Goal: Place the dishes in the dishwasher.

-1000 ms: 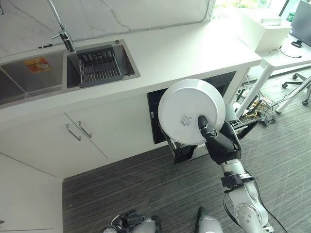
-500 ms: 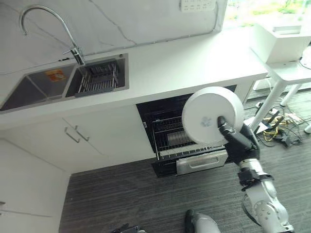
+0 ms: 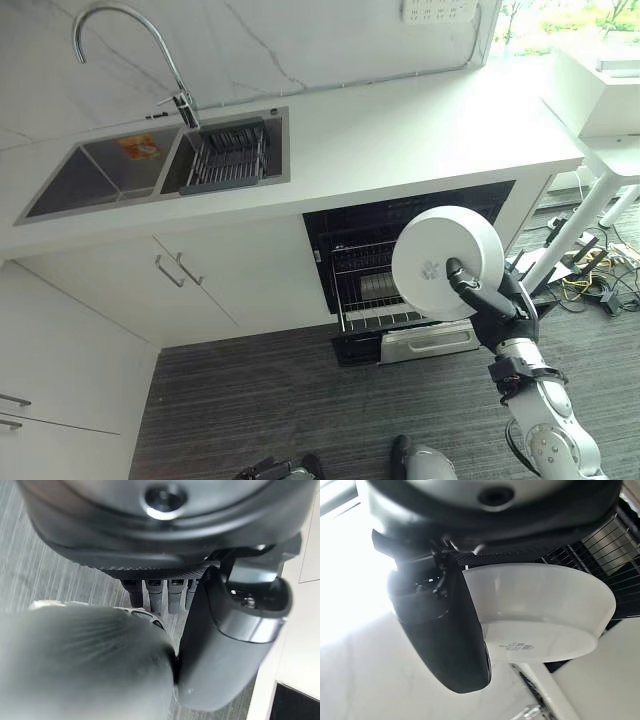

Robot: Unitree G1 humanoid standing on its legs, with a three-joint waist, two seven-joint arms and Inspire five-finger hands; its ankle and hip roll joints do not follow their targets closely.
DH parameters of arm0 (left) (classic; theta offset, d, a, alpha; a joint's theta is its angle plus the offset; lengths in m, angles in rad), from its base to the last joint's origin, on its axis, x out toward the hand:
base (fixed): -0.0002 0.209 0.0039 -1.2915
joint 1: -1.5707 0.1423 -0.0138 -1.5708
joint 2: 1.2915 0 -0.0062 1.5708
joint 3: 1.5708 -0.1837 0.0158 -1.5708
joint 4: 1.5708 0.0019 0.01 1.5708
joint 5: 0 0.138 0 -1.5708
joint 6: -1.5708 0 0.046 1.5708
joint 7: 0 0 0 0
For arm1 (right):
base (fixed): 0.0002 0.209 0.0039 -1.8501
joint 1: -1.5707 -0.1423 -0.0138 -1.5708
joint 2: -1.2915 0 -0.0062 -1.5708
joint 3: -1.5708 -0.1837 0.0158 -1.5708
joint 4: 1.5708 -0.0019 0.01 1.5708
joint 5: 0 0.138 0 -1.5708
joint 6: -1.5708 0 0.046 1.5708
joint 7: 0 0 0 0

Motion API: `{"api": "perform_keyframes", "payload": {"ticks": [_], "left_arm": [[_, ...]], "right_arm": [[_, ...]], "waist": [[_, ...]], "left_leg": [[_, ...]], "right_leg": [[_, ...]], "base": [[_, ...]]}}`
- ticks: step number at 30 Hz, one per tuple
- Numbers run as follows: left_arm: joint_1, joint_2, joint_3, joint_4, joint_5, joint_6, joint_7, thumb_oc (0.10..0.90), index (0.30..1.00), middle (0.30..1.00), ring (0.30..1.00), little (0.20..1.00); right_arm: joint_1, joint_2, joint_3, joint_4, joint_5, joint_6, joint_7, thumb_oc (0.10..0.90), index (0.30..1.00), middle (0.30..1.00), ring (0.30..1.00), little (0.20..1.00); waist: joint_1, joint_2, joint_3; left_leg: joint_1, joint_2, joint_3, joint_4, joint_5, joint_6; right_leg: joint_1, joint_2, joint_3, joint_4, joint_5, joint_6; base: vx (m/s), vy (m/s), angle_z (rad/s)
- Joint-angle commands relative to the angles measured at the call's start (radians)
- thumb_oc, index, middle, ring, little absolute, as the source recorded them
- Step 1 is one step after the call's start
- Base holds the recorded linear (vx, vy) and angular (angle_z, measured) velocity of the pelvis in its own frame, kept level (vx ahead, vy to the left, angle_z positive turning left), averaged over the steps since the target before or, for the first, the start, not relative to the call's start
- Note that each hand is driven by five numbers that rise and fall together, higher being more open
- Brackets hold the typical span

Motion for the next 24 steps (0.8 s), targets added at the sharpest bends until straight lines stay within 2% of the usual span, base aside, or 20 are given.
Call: {"api": "perform_keyframes", "payload": {"ticks": [1,3,5,8,10,13,15,16,18,21,24], "left_arm": [[0.117,0.02,-0.092,0.018,0.104,0.092,0.015,0.8,0.9,0.9,0.9,0.9],[0.11,0.029,-0.105,0.019,0.156,0.103,0.024,0.8,0.9,0.9,0.9,0.9],[0.103,0.04,-0.135,-0.001,0.173,0.127,0.033,0.8,0.9,0.9,0.9,0.9],[0.103,0.05,-0.143,-0.021,0.162,0.151,0.049,0.8,0.9,0.9,0.9,0.9],[0.099,0.065,-0.127,-0.048,0.182,0.185,0.042,0.8,0.9,0.9,0.9,0.9],[0.108,0.069,-0.128,-0.092,0.194,0.222,0.054,0.8,0.9,0.9,0.9,0.9],[0.113,0.071,-0.128,-0.11,0.198,0.236,0.057,0.8,0.9,0.9,0.9,0.9],[0.118,0.074,-0.123,-0.12,0.207,0.245,0.061,0.8,0.9,0.9,0.9,0.9],[0.119,0.077,-0.116,-0.132,0.212,0.259,0.075,0.8,0.9,0.9,0.9,0.9],[0.123,0.069,-0.11,-0.148,0.223,0.271,0.075,0.8,0.9,0.9,0.9,0.9],[0.143,0.045,-0.1,-0.146,0.232,0.236,0.083,0.8,0.9,0.9,0.9,0.9]], "right_arm": [[-0.153,0.052,-0.036,-0.178,-0.121,-0.091,-0.011,0.4,0.3,0.3,0.3,0.3],[-0.165,0.044,-0.045,-0.18,-0.199,-0.102,-0.052,0.4,0.3,0.3,0.3,0.3],[-0.182,0.019,-0.054,-0.169,-0.288,-0.144,-0.095,0.4,0.3,0.3,0.3,0.3],[-0.19,-0.001,-0.068,-0.153,-0.348,-0.167,-0.109,0.4,0.3,0.3,0.3,0.3],[-0.184,-0.033,-0.097,-0.153,-0.419,-0.181,-0.138,0.4,0.3,0.3,0.3,0.3],[-0.187,-0.077,-0.129,-0.157,-0.508,-0.187,-0.176,0.4,0.3,0.3,0.3,0.3],[-0.199,-0.097,-0.133,-0.159,-0.548,-0.184,-0.197,0.4,0.3,0.3,0.3,0.3],[-0.216,-0.124,-0.132,-0.154,-0.611,-0.195,-0.209,0.4,0.3,0.3,0.3,0.3],[-0.226,-0.163,-0.132,-0.155,-0.693,-0.202,-0.227,0.4,0.3,0.3,0.3,0.3],[-0.248,-0.271,-0.148,-0.173,-0.82,-0.166,-0.229,0.4,0.3,0.3,0.3,0.3],[-0.237,-0.366,-0.198,-0.185,-0.9,-0.147,-0.207,0.4,0.3,0.3,0.3,0.3]], "waist": [[0.013,-0.045,0.011],[0.013,-0.043,0.007],[-0.008,-0.021,0.021],[-0.015,-0.031,0.029],[-0.021,-0.049,0.036],[-0.03,-0.061,0.039],[-0.032,-0.061,0.042],[-0.032,-0.059,0.043],[-0.026,-0.056,0.04],[-0.036,-0.042,0.028],[-0.033,-0.037,0.029]], "left_leg": [[-0.044,0.005,-0.028,0.09,-0.166,0.005],[-0.047,-0.012,-0.042,0.09,-0.177,0.03],[-0.05,-0.011,-0.095,0.09,-0.182,0.055],[-0.05,-0.018,-0.102,0.09,-0.186,0.051],[-0.044,-0.03,-0.094,0.09,-0.196,0.042],[-0.029,-0.036,-0.087,0.09,-0.215,0.036],[-0.021,-0.031,-0.085,0.09,-0.221,0.034],[-0.014,-0.025,-0.087,0.09,-0.226,0.033],[-0.001,-0.001,-0.077,0.09,-0.226,0.022],[0.02,0.071,-0.059,0.09,-0.193,-0.029],[0.04,0.078,-0.045,0.09,-0.146,-0.057]], "right_leg": [[0.134,-0.082,0.049,-0.051,-0.047,0.154],[0.163,-0.07,0.053,-0.051,-0.021,0.14],[0.16,0.004,0.074,-0.051,0.096,0.125],[0.108,0.012,0.094,-0.051,0.066,0.115],[0.043,-0.006,0.143,-0.051,0.018,0.121],[-0.04,-0.012,0.202,-0.051,0.05,0.141],[-0.058,-0.006,0.206,-0.051,0.055,0.142],[-0.063,0.004,0.212,-0.051,0.045,0.143],[-0.04,0.018,0.188,-0.051,0.009,0.133],[-0.017,0.039,0.151,-0.051,-0.027,0.095],[0.011,0.035,0.125,-0.051,-0.043,0.074]], "base": [[0.12,0.349,0.1],[0.17,0.359,-0.01],[0.18,0.231,-0.16],[0.1,-0.047,0.0],[0.12,-0.178,-0.09],[0.16,-0.275,0.04],[0.14,-0.303,0.21],[0.18,-0.37,0.23],[0.18,-0.429,0.42],[0.13,-0.372,0.35],[0.12,-0.256,0.45]]}}
